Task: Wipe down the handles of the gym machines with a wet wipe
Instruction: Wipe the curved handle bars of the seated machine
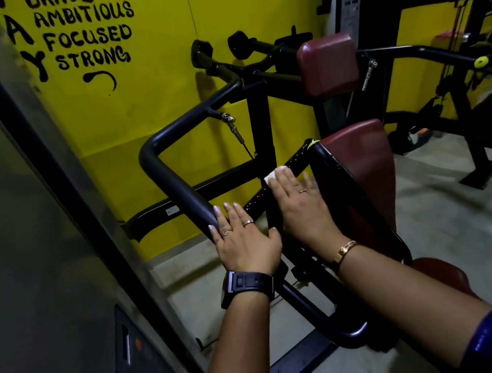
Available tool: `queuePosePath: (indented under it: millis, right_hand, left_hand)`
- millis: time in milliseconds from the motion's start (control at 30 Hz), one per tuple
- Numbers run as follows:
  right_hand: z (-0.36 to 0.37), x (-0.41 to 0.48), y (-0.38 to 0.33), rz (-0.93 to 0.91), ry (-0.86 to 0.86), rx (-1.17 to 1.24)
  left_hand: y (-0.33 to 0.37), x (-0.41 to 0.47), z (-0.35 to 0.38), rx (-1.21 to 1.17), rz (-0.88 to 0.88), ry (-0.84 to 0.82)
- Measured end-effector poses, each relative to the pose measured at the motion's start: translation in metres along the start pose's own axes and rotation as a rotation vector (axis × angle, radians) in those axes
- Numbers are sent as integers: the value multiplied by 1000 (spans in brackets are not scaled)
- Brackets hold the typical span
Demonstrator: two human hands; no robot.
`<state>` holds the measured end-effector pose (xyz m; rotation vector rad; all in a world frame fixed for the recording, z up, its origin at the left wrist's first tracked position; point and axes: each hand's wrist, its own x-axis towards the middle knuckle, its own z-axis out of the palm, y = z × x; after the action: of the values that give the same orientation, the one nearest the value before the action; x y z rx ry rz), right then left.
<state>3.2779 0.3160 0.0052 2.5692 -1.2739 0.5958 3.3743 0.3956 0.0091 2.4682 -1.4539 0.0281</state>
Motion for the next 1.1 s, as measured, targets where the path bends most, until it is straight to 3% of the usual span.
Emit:
queuePosePath:
  millis: [133,333,400,533,633,767,867,1033,1100]
  right_hand:
    - [9,12,-4,-214,-13,-21]
    - [-1,14,11,13,-13,-66]
    - [-3,10,9,1,-2,-25]
    - [13,7,-6,-259,80,80]
    - [13,13,-8,-372,43,24]
    - [4,18,7,-149,-14,-31]
    - [3,11,8,-94,60,102]
    - [16,10,-6,-395,14,159]
    - [11,16,-4,-421,85,117]
  left_hand:
    - [0,0,0,-6,-2,0]
    - [0,0,0,-6,2,2]
    - [0,0,0,-4,3,1]
    - [0,0,0,-18,-2,0]
    - [0,0,-1,-18,1,-10]
    - [-1,0,-2,-27,5,-11]
    - [-1,-1,-2,-31,1,-8]
    - [1,0,-3,-29,-4,-18]
    - [1,0,-3,-34,-3,-15]
